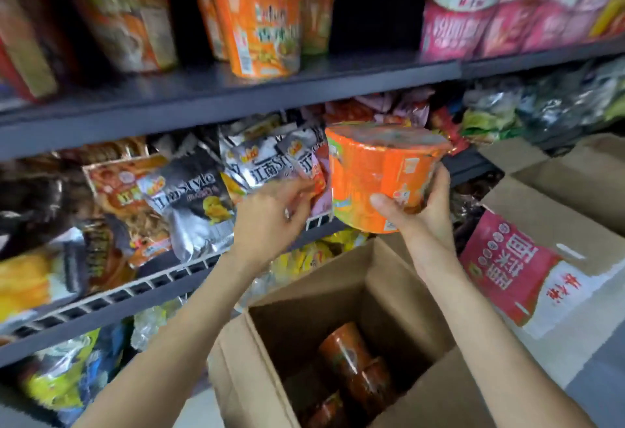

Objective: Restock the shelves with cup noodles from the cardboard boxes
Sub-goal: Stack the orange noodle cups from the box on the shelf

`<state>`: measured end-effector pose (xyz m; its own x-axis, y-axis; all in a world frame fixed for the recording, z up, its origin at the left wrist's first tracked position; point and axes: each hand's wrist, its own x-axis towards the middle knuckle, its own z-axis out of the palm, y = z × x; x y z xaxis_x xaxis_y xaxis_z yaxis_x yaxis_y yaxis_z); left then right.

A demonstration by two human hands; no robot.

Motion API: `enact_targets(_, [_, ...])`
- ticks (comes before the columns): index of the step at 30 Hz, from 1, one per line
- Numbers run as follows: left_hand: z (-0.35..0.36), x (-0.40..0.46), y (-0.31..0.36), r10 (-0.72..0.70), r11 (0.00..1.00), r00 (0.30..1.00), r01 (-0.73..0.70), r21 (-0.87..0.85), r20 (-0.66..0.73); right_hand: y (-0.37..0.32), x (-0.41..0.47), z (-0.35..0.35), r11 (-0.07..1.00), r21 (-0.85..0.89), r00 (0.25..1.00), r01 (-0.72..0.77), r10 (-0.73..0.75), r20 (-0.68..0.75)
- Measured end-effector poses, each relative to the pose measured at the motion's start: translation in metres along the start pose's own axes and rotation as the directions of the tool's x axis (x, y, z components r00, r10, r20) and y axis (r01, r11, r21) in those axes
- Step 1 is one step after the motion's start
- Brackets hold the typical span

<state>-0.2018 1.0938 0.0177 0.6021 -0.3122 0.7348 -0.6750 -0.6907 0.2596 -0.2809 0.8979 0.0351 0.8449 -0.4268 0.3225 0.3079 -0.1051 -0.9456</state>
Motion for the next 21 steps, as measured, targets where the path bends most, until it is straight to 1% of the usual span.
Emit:
enact_targets(1, [-0.015, 0.023, 0.005, 0.114, 0.993, 0.985, -0.111, 0.035, -0.126, -0.011, 0.013, 0.003, 0.998, -0.014, 0.998, 0.06, -0.06, -0.029])
enact_targets(2, [-0.028, 0.046, 0.008, 0.202, 0.978, 0.956, -0.184, 0.102, -0.212, -0.022, 0.027, 0.005, 0.993, -0.028, 0.992, 0.116, -0.117, -0.053])
enact_targets(3, [-0.038, 0.066, 0.008, 0.248, 0.962, 0.933, -0.206, 0.178, -0.26, -0.033, 0.042, 0.008, 0.986, -0.052, 0.984, 0.159, -0.162, -0.07])
enact_targets(4, [-0.046, 0.084, 0.007, 0.257, 0.95, 0.923, -0.187, 0.251, -0.286, -0.045, 0.057, 0.012, 0.979, -0.068, 0.976, 0.193, -0.198, -0.085])
enact_targets(5, [-0.051, 0.099, 0.004, 0.238, 0.94, 0.926, -0.144, 0.309, -0.294, -0.056, 0.071, 0.017, 0.974, -0.072, 0.971, 0.215, -0.222, -0.095])
enact_targets(7, [-0.057, 0.12, -0.006, 0.147, 0.916, 0.961, -0.042, 0.4, -0.236, -0.077, 0.103, 0.029, 0.966, -0.084, 0.96, 0.246, -0.254, -0.114])
enact_targets(9, [-0.062, 0.129, -0.018, -0.009, 0.885, 0.995, 0.052, 0.462, -0.096, -0.092, 0.135, 0.047, 0.949, -0.143, 0.944, 0.281, -0.3, -0.139])
enact_targets(10, [-0.063, 0.13, -0.023, -0.077, 0.87, 0.996, 0.086, 0.485, -0.038, -0.097, 0.151, 0.056, 0.942, -0.163, 0.937, 0.294, -0.318, -0.143])
enact_targets(11, [-0.063, 0.13, -0.028, -0.107, 0.858, 0.994, 0.099, 0.504, -0.014, -0.101, 0.165, 0.067, 0.94, -0.183, 0.939, 0.288, -0.315, -0.139])
enact_targets(12, [-0.062, 0.128, -0.031, -0.098, 0.85, 0.995, 0.089, 0.52, -0.009, -0.102, 0.178, 0.077, 0.941, -0.199, 0.944, 0.272, -0.301, -0.134])
enact_targets(14, [-0.06, 0.125, -0.034, -0.026, 0.837, 1.0, 0.029, 0.546, -0.014, -0.101, 0.199, 0.095, 0.949, -0.214, 0.958, 0.23, -0.26, -0.123])
enact_targets(17, [-0.061, 0.126, -0.035, 0.034, 0.838, 0.999, -0.01, 0.546, -0.035, -0.087, 0.219, 0.111, 0.968, -0.226, 0.986, 0.107, -0.133, -0.101])
enact_targets(19, [-0.06, 0.126, -0.038, 0.052, 0.845, 0.997, -0.016, 0.534, -0.053, -0.073, 0.227, 0.113, 0.935, -0.351, 0.996, 0.044, -0.07, -0.061])
enact_targets(21, [-0.058, 0.125, -0.041, 0.081, 0.852, 0.993, -0.026, 0.523, -0.083, -0.062, 0.229, 0.11, 0.854, -0.518, 0.996, 0.039, -0.076, -0.05])
